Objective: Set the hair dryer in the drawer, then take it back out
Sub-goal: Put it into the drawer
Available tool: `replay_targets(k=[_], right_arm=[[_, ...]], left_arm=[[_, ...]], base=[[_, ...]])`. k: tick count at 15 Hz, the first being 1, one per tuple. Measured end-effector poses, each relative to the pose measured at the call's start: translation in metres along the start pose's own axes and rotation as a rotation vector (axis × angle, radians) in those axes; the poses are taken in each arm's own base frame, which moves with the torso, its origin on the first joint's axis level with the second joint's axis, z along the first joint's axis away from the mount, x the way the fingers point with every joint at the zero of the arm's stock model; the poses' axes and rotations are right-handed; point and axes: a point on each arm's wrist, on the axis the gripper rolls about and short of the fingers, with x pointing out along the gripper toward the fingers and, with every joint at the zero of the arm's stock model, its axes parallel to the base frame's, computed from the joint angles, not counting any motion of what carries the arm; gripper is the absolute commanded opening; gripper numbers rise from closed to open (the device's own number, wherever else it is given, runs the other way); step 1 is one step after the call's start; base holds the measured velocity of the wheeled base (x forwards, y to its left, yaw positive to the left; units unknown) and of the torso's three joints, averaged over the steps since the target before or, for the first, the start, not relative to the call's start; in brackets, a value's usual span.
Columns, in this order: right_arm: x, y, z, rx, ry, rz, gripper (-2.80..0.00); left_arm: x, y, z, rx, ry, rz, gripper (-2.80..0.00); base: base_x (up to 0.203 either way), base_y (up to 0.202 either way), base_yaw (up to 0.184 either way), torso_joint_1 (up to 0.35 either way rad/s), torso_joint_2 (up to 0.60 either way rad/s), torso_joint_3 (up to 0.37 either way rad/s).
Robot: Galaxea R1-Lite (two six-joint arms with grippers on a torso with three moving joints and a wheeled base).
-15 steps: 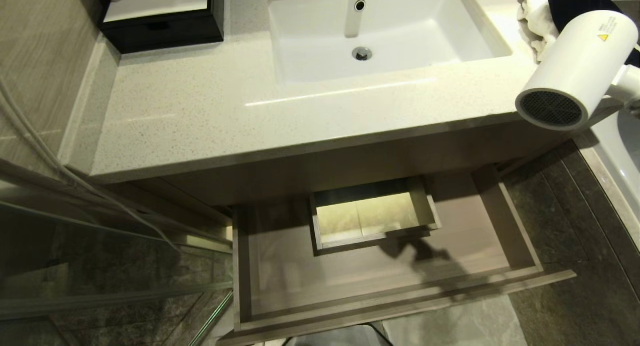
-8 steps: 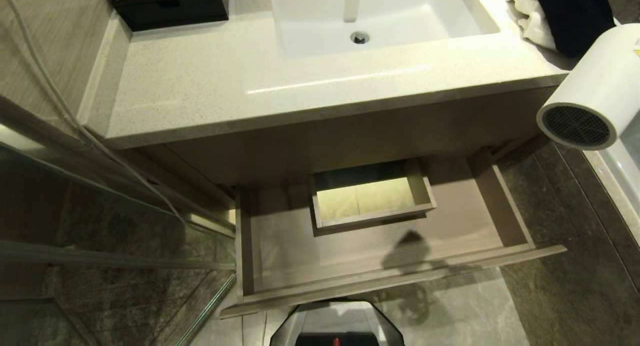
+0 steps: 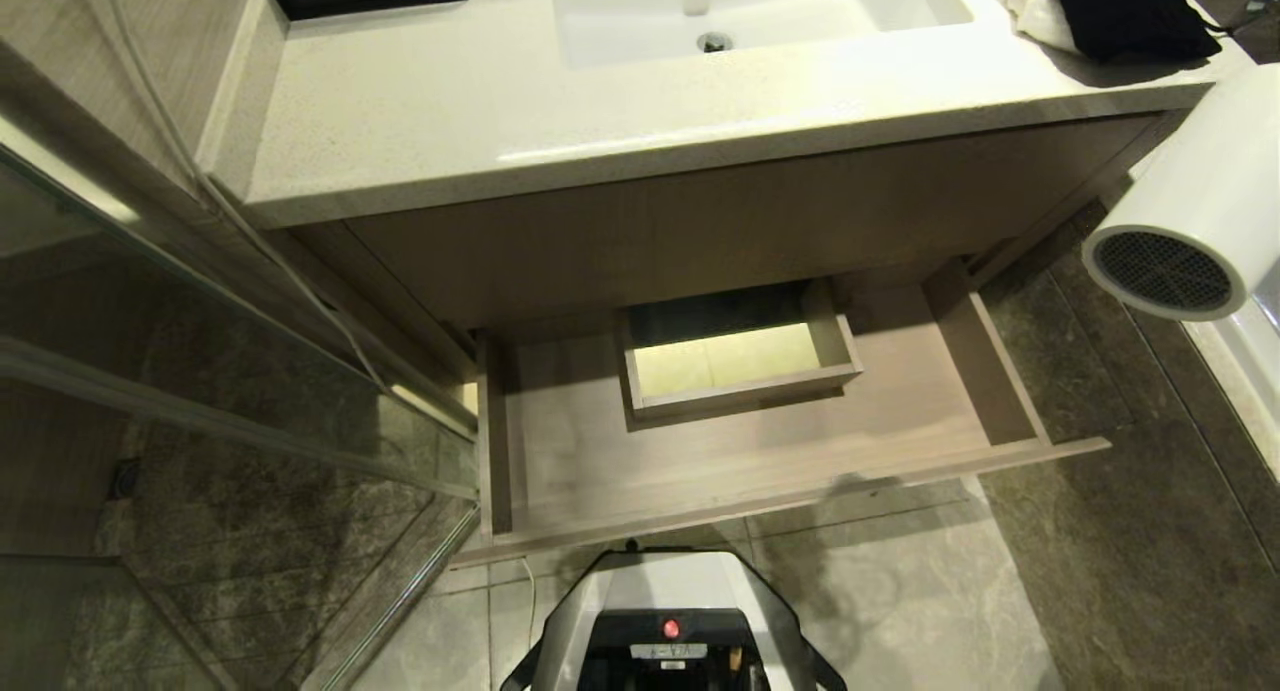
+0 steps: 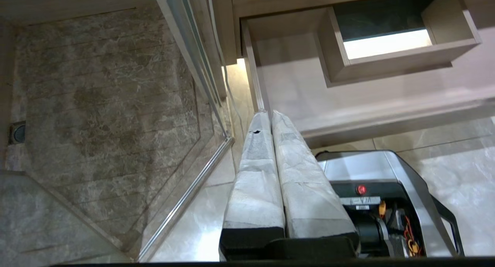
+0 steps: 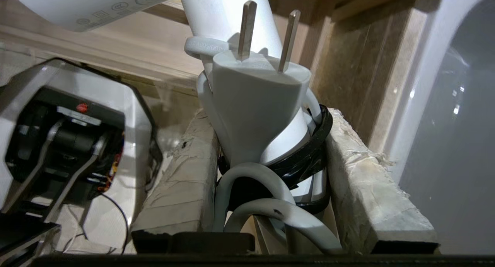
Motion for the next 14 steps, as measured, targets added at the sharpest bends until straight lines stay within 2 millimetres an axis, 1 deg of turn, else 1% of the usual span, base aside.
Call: replay_targets(k=[3, 8, 14], right_arm=[[-0.001, 0.002, -0.006, 0.033, 0.046, -0.071, -2.8], [-0.004, 0.006, -0.014, 0.04, 0.035, -0.081, -2.8], [-0.008, 0.015, -0.028, 0.043, 0.054, -0.072, -2.8]], left_arm=[[0.0, 0.0, 0.0, 0.0, 0.001, 0.0, -2.8], [0.0, 0.0, 0.0, 0.0, 0.0, 0.0, -2.8], [0.0, 0.0, 0.0, 0.0, 0.0, 0.001, -2.8]], base=[[0.0, 0.0, 0.0, -0.209, 0.29, 0.056], [0.0, 0.0, 0.0, -0.185, 0.32, 0.123], [0.0, 0.0, 0.0, -0.198, 0.34, 0.135]])
